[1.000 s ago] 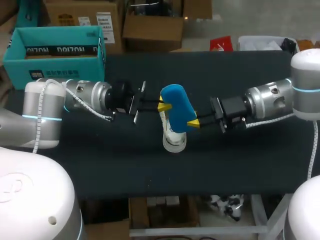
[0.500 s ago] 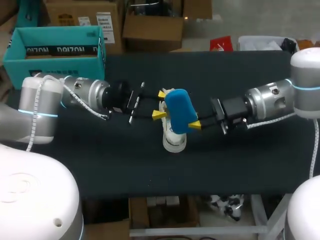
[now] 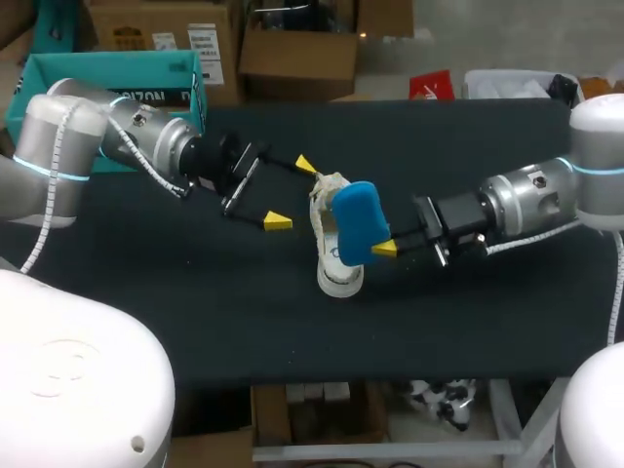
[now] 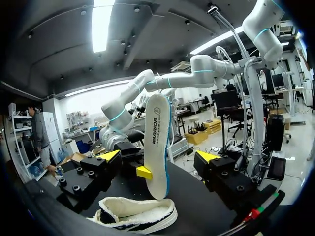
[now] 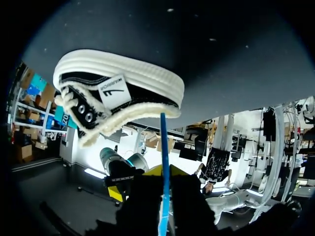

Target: Open the shoe tongue, take the insole out of the shoe, put the insole back into the shoe, and pack the shoe into the shoebox

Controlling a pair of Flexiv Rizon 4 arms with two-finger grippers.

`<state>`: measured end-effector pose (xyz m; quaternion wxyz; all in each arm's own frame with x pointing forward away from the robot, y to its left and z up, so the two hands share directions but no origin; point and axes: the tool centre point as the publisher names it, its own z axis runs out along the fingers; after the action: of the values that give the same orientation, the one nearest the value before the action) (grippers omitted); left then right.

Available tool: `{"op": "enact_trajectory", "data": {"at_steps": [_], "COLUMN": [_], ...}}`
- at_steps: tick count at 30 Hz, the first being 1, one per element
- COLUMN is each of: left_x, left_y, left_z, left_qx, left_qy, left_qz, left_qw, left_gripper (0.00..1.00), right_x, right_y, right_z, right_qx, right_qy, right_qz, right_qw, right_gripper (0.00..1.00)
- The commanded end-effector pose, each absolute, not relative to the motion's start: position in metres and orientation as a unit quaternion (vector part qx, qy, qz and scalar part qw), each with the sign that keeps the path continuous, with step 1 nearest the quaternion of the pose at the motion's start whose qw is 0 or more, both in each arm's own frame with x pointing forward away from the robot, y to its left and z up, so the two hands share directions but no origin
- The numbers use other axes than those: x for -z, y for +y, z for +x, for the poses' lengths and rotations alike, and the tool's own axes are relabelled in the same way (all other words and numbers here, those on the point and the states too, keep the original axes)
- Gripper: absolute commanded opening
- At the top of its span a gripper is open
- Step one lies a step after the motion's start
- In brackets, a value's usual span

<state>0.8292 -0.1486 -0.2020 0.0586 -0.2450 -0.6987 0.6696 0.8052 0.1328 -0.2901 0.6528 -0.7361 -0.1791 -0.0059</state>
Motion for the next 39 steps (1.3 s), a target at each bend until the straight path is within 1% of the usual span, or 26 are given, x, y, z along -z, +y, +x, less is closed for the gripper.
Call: {"op": "enact_trajectory", "data": {"at_steps": [1,7,8,10,11,13,14,15,19,24,28,39], "left_x": [0.202,0.202,0.206,0.212,0.215,0.217,0.216,0.216,0.213,0.216,0.221,0.225], "left_y": [-0.149,-0.149,-0.148,-0.145,-0.144,-0.14,-0.138,-0.137,-0.136,-0.135,-0.134,-0.126], "left_z": [0.826,0.826,0.833,0.844,0.85,0.861,0.865,0.87,0.874,0.882,0.887,0.885], "left_qx": [-0.669,-0.669,-0.664,-0.654,-0.653,-0.646,-0.649,-0.643,-0.622,-0.598,-0.578,-0.572], "left_qy": [-0.7,-0.7,-0.7,-0.694,-0.682,-0.674,-0.664,-0.67,-0.652,-0.645,-0.651,-0.653], "left_qz": [-0.242,-0.242,-0.256,-0.294,-0.317,-0.345,-0.354,-0.355,-0.41,-0.447,-0.462,-0.472], "left_qw": [0.055,0.055,0.068,0.072,0.09,0.093,0.112,0.103,0.139,0.163,0.17,0.154], "left_gripper": [1.0,1.0,1.0,1.0,1.0,1.0,1.0,1.0,1.0,1.0,1.0,1.0], "right_x": [0.291,0.291,0.29,0.287,0.286,0.283,0.282,0.281,0.276,0.272,0.269,0.267], "right_y": [0.132,0.132,0.134,0.135,0.136,0.137,0.137,0.137,0.139,0.143,0.145,0.15], "right_z": [0.806,0.806,0.805,0.8,0.797,0.79,0.786,0.784,0.776,0.767,0.759,0.758], "right_qx": [0.005,0.005,-0.004,-0.01,-0.016,-0.019,-0.021,-0.018,-0.012,-0.003,-0.006,-0.009], "right_qy": [-0.18,-0.18,-0.185,-0.191,-0.192,-0.2,-0.199,-0.207,-0.223,-0.259,-0.264,-0.259], "right_qz": [-0.734,-0.734,-0.731,-0.727,-0.728,-0.725,-0.728,-0.727,-0.729,-0.728,-0.725,-0.719], "right_qw": [0.655,0.655,0.657,0.659,0.658,0.659,0.656,0.655,0.647,0.635,0.637,0.645], "right_gripper": [0.0,0.0,0.0,0.0,0.0,0.0,0.0,0.0,0.0,0.0,0.0,0.0]}}
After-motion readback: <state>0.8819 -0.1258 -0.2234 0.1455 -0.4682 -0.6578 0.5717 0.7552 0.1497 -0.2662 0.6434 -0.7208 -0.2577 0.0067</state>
